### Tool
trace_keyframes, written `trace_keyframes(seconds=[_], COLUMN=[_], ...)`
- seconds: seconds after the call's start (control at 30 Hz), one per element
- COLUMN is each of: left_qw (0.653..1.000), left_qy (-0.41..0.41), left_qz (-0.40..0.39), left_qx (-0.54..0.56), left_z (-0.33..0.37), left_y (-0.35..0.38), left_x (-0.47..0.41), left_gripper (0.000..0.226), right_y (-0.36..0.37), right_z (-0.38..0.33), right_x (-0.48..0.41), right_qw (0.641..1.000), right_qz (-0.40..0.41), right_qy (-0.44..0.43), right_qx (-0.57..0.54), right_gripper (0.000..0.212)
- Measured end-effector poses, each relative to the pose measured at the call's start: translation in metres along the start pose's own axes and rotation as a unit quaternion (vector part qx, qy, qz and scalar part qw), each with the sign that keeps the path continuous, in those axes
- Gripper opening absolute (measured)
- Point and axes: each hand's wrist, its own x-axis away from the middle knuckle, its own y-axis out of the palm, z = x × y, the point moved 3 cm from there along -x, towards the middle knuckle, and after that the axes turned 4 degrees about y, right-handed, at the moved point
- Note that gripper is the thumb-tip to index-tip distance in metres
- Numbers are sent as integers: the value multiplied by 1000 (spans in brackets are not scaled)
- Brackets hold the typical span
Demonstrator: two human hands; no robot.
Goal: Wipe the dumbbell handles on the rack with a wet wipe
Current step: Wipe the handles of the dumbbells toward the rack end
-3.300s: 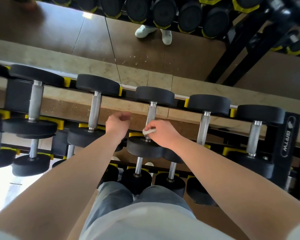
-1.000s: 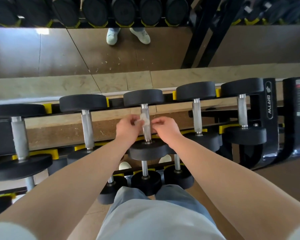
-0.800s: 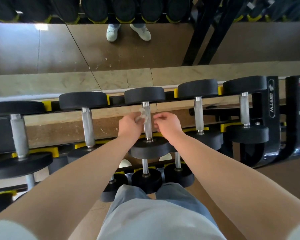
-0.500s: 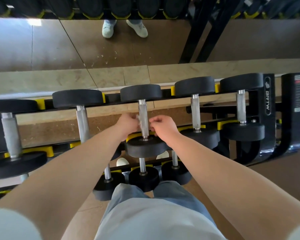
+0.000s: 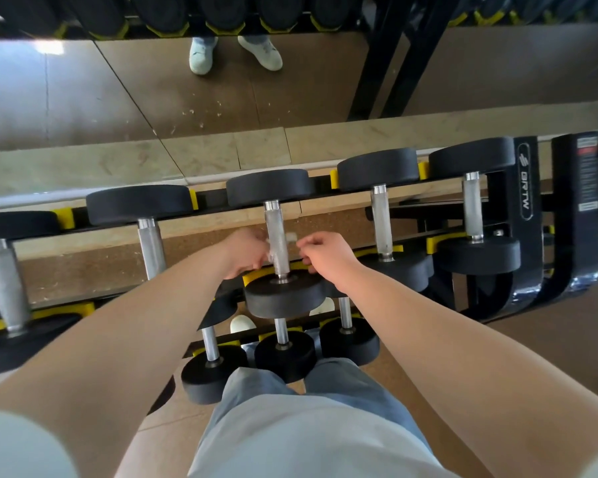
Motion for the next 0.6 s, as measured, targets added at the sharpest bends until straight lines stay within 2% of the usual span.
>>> trace_keyframes(seconds=[0.03,0.07,0.1,0.13,0.2,0.27,0.33,0.37,0.43,0.5,0.57,0.6], left_qw=[990,963,938,930,963,994,992,989,992,994,979,972], left_qy=[9,24,40,56,76,75,58,54,57,59,72,80], left_qz=[35,66,88,95,96,69,15,0,18,89,168,194], left_qx=[139,262,334,350,241,41,-112,-139,-112,-5,94,111], left_z=[6,13,19,22,15,-1,-17,-21,-18,-10,3,9], left_y=[-5,-9,-10,-10,-8,-4,3,5,6,1,-6,-8], left_x=[-1,1,4,8,18,31,38,41,44,42,38,36], left_gripper=[21,16,18,20,17,20,26,26,22,20,22,23], right_y=[0,0,0,0,2,4,7,9,14,19,22,23], right_z=[-1,-2,-3,-3,-4,-5,-7,-7,-8,-11,-15,-17], right_x=[-1,-2,-2,-2,-3,-2,-3,-3,-2,-1,3,5], right_qw=[1000,1000,1000,1000,1000,1000,1000,1000,1000,999,998,998], right_qz=[-1,-1,0,2,8,20,25,24,15,-8,-32,-40], right_qy=[2,1,-2,-5,-15,-18,-5,5,24,22,4,-2], right_qx=[-2,-1,2,5,8,6,2,3,8,28,46,49], right_gripper=[20,19,18,16,11,12,16,16,23,33,35,39])
